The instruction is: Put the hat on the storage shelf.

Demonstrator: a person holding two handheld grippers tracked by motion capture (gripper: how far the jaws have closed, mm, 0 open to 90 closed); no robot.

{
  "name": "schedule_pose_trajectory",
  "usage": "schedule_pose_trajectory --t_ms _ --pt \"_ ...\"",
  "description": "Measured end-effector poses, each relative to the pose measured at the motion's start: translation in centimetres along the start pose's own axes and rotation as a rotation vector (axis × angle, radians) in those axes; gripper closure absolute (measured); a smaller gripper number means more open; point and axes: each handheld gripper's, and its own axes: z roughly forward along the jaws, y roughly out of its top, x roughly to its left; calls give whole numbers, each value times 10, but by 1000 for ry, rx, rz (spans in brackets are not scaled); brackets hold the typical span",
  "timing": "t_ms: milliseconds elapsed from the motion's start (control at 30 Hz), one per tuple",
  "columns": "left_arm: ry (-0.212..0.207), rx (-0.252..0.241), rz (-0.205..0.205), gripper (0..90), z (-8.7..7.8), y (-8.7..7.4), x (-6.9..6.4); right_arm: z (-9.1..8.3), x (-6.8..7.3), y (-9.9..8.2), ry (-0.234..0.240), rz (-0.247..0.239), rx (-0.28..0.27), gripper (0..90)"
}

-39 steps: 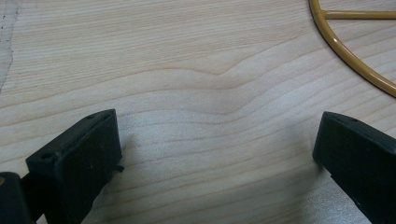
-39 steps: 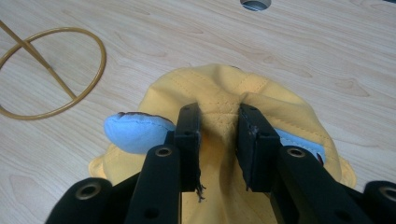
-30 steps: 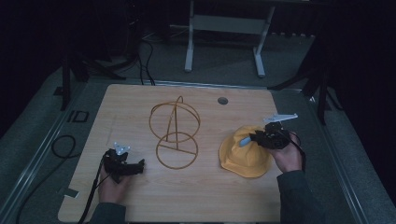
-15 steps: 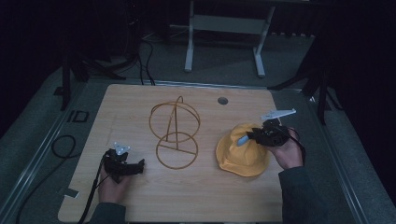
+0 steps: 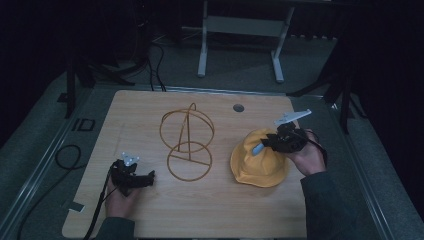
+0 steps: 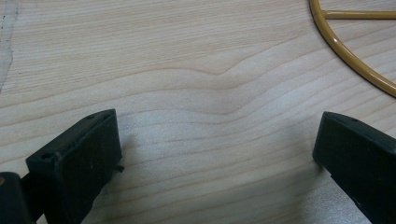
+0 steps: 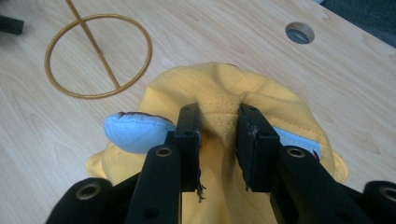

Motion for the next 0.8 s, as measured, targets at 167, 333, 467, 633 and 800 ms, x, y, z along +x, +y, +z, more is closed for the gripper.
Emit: schedule_pose_trajectory --t_ms 167,333,467,633,800 --pt "0 -2 0 8 0 0 0 -5 2 10 30 -40 6 713" --pt "0 -2 -1 8 0 0 0 -10 2 17 44 -54 2 713" --pt "0 -1 0 8 0 0 0 -14 2 23 49 -78 10 714" --pt "0 0 0 8 0 0 0 -20 2 31 69 -118 20 714" --pt "-1 0 0 8 0 0 0 -24 2 37 80 -146 26 713"
